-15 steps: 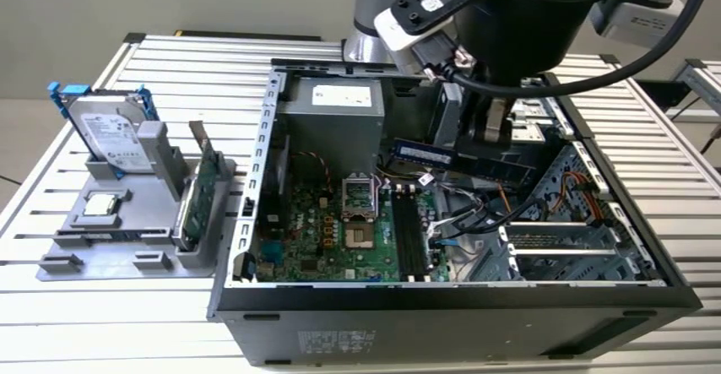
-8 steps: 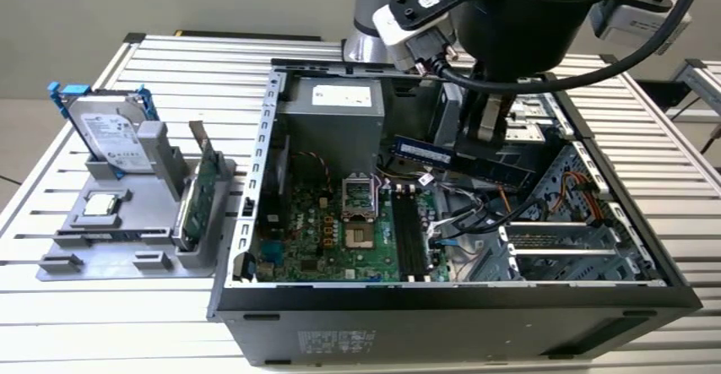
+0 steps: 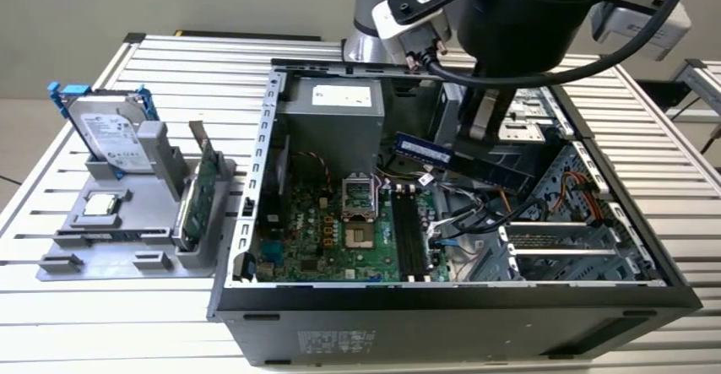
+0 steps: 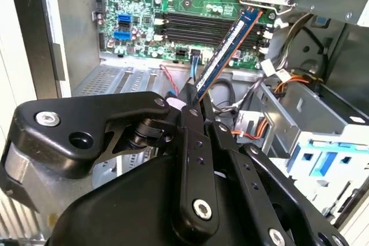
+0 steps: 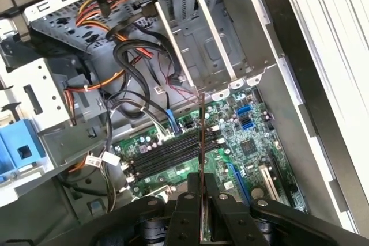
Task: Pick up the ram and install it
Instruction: 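Insert the ram into the slot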
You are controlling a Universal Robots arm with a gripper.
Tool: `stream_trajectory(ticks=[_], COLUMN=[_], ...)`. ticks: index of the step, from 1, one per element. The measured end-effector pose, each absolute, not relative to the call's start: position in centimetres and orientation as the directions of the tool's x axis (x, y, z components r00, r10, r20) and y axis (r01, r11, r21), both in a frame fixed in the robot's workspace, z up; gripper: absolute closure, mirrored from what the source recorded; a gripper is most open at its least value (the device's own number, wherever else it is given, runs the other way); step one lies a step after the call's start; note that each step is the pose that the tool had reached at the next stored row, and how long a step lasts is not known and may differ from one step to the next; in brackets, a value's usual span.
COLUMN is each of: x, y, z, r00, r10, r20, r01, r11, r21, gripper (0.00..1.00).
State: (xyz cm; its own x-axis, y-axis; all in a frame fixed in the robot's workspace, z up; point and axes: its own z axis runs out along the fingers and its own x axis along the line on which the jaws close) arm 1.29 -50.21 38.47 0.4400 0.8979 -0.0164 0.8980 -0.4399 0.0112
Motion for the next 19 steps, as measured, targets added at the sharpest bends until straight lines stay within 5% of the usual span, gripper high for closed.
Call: stream_trajectory(ticks=[19], x=[1.29], y=[-50.2], z=[38.35], r00=[0.627], r10=[0.779], r20=[-0.017], r01=[0.779], r11=[-0.627], r21=[0.011], gripper=[1.0])
